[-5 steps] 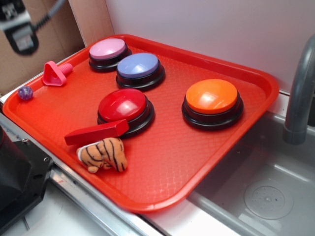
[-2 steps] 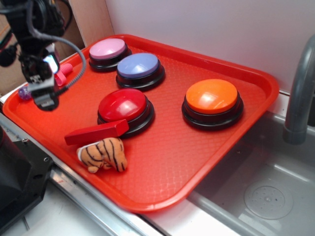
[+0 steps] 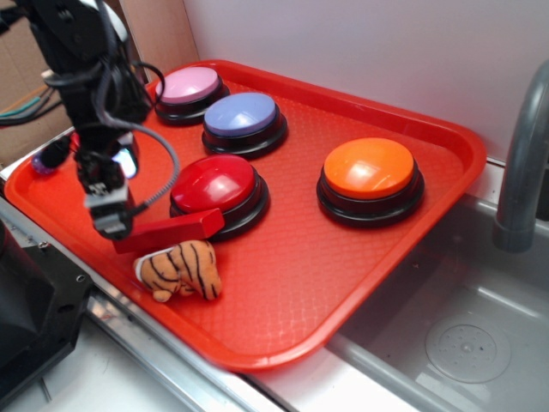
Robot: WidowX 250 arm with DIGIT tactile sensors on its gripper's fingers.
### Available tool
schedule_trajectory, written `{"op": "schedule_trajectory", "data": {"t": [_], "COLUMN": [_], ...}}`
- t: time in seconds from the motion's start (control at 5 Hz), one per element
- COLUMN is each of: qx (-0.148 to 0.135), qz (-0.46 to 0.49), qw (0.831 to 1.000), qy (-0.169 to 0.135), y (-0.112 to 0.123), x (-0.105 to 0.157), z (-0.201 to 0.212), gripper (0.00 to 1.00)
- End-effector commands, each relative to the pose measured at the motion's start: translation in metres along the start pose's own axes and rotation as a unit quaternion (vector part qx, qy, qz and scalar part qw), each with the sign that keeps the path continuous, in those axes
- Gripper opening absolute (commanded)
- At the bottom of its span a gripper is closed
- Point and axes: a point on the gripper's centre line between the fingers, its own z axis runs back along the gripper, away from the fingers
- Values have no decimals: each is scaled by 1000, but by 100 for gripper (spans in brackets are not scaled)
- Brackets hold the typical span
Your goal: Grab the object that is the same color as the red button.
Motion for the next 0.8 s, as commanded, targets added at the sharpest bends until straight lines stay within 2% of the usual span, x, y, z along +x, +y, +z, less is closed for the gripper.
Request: {"op": "schedule_trajectory", "data": {"t": [0.0, 0.6], "qx": [-19, -26], "qz": [-46, -60], "qw": [998, 998], "qy": [-23, -21], "y": [-15, -28], "x": [27, 40], "z": [-20, -23], "gripper": [100, 100]}}
